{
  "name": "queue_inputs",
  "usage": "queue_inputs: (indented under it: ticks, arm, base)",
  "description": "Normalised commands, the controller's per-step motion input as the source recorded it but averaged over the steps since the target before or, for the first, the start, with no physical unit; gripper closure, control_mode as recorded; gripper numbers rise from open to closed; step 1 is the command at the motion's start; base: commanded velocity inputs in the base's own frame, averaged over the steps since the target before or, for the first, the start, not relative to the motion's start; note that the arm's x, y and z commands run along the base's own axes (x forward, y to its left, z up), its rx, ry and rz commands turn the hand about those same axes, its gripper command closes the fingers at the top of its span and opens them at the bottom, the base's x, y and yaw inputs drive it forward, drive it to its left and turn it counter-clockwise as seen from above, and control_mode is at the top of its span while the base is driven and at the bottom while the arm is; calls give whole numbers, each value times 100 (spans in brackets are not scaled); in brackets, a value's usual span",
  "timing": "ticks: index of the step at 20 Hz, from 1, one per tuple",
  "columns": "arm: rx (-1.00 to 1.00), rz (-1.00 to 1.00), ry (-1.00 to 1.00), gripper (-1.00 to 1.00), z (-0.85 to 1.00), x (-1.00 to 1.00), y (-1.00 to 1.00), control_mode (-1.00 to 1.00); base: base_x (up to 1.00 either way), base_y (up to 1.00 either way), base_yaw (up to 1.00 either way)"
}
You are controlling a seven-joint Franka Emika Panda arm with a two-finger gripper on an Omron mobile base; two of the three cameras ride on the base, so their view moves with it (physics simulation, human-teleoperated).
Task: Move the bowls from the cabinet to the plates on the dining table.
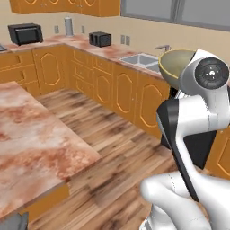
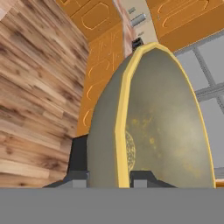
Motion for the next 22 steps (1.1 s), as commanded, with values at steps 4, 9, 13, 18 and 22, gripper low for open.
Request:
queue_inputs:
  ticks: [4,9,13,18,22]
  arm:
    - [0,0,0,100,0,0,0,100]
    - [0,0,0,100,0,0,0,100]
    - [0,0,0,100,0,0,0,100]
    - [0,0,0,100,0,0,0,100]
    - [0,0,0,100,0,0,0,100]
  base:
    - [5,-27,32]
    - [11,-40,30]
    - [11,-43,30]
    - [23,-41,28]
    - [23,-51,20]
